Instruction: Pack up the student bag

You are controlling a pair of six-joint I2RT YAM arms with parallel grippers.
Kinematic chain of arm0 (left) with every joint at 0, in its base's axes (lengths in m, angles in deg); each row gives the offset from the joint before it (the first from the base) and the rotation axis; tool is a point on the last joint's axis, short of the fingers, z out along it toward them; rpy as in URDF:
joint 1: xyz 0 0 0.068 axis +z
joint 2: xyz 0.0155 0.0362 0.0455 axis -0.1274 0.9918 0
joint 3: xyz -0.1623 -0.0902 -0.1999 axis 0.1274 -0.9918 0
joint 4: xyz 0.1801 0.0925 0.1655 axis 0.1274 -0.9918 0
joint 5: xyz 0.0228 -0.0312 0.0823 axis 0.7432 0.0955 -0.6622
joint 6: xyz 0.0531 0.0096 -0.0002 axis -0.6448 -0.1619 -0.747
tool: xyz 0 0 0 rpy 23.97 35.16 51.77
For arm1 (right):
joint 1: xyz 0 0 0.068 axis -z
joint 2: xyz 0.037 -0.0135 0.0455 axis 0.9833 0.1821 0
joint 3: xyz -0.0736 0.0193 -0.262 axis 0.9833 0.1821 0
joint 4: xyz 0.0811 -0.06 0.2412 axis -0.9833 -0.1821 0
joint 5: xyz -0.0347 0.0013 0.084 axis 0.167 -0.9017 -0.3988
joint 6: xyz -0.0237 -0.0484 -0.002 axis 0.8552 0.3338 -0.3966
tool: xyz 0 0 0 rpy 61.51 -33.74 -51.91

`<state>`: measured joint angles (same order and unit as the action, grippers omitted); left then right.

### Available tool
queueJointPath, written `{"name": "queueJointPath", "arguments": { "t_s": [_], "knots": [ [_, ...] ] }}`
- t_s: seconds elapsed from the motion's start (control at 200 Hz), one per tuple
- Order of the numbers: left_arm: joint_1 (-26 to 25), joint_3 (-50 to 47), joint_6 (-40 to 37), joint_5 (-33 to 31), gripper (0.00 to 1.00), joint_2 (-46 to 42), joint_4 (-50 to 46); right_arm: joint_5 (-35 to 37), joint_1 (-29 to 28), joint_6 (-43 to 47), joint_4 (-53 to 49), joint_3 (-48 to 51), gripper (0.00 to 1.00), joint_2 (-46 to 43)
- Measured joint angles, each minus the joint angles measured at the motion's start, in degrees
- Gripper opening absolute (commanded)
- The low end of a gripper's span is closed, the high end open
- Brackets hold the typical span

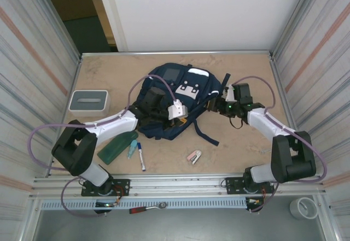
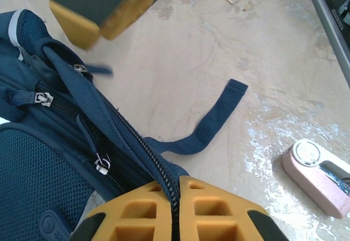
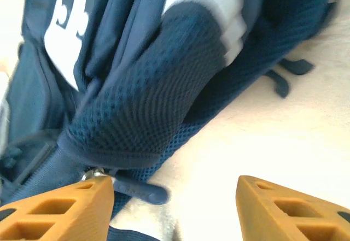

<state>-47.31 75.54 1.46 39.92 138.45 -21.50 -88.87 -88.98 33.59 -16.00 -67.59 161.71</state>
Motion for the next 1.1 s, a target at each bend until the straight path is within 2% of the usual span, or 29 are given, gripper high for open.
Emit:
{"name": "queueJointPath", "arguments": {
  "t_s": [0.15, 0.26, 0.321, 0.381, 0.426, 0.476, 0.546, 0.636, 0.756, 0.837, 0.917, 1.027, 1.097],
  "knots": [
    [-0.26, 0.35, 0.00, 0.76, 0.00, 1.09, -0.59, -5.64, 5.66, -8.24, 6.21, 1.40, 0.77, 1.40],
    [-0.26, 0.57, 0.00, 0.85, 0.00, 1.20, -0.85, -6.43, 4.94, -12.31, 7.56, -2.75, 0.73, 8.94],
    [-0.44, 0.59, 0.00, 0.81, 0.00, 1.25, -0.92, -6.51, 3.89, -13.53, 8.17, -6.38, 0.59, 14.27],
    [-0.66, 0.68, 0.00, 0.74, 0.02, 1.40, -1.05, -7.08, 3.10, -14.88, 9.79, -8.94, 0.31, 18.47],
    [-0.81, 0.83, 0.00, 0.52, 0.04, 1.68, -1.22, -7.37, 2.84, -15.54, 10.73, -9.64, 0.16, 20.20],
    [-0.96, 1.09, -0.02, 0.22, 0.06, 2.19, -1.44, -7.23, 2.99, -15.61, 10.82, -9.57, 0.08, 20.44],
    [-1.16, 1.70, -0.13, -0.74, 0.05, 2.89, -2.21, -6.93, 3.61, -15.32, 10.49, -8.90, 0.03, 19.37],
    [-2.25, 3.30, -0.68, -4.87, 0.07, 3.72, -3.52, -3.96, 5.09, -14.19, 9.55, -5.11, 0.02, 14.53],
    [-4.00, 5.99, -0.85, -15.50, 0.12, 5.77, -4.09, 2.10, 6.99, -12.96, 8.63, 2.34, 0.04, 4.90],
    [-3.96, 7.04, -0.37, -23.56, 0.24, 6.86, -3.76, 6.12, 6.14, -13.00, 8.96, 6.67, 0.08, 0.72],
    [-3.17, 7.13, 1.16, -32.28, 0.35, 7.02, -3.17, 9.64, 1.88, -13.16, 9.40, 9.53, 0.16, 0.04],
    [-1.75, 6.01, 5.18, -44.50, 0.55, 6.60, -2.10, 12.33, -7.76, -13.07, 10.14, 10.58, 0.38, 0.74],
    [-0.66, 3.63, 8.33, -50.23, 0.69, 4.81, -1.25, 13.81, -13.97, -12.04, 8.98, 10.56, 0.48, 0.66]
  ]
}}
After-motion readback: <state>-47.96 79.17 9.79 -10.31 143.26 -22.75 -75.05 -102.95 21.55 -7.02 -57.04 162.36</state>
